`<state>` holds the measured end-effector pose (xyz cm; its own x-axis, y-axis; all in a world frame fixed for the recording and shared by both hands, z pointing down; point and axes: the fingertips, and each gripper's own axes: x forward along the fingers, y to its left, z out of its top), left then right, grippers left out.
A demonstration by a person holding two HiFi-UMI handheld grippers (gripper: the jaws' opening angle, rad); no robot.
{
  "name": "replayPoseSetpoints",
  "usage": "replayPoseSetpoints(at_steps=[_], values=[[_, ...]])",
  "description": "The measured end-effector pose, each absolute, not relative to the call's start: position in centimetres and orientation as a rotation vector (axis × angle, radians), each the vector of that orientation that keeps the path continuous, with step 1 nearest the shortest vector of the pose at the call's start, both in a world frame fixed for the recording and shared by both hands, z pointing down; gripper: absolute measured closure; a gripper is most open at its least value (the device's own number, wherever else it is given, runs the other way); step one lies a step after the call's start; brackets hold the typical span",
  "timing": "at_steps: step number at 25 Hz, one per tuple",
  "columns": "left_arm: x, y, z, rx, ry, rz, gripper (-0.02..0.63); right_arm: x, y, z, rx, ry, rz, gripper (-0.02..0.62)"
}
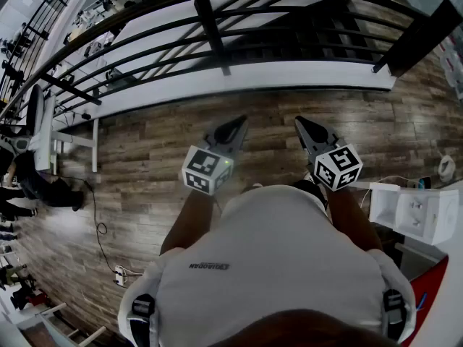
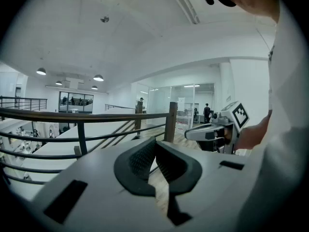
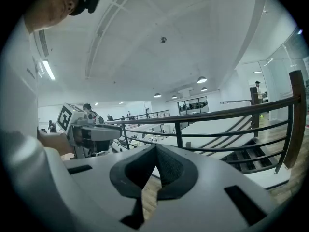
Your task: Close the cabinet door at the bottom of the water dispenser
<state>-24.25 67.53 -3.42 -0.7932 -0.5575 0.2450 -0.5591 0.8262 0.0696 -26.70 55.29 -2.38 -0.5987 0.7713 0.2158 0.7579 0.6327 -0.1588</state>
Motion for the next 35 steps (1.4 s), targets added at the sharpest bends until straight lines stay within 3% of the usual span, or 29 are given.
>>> replayPoseSetpoints(at_steps=[35], values=[[-23.6,65.3,-1.7,1.021,-2.663,-0.012,0.611,-23.6,53.3,-1.1,-1.076,-2.623,0.163,0.572]])
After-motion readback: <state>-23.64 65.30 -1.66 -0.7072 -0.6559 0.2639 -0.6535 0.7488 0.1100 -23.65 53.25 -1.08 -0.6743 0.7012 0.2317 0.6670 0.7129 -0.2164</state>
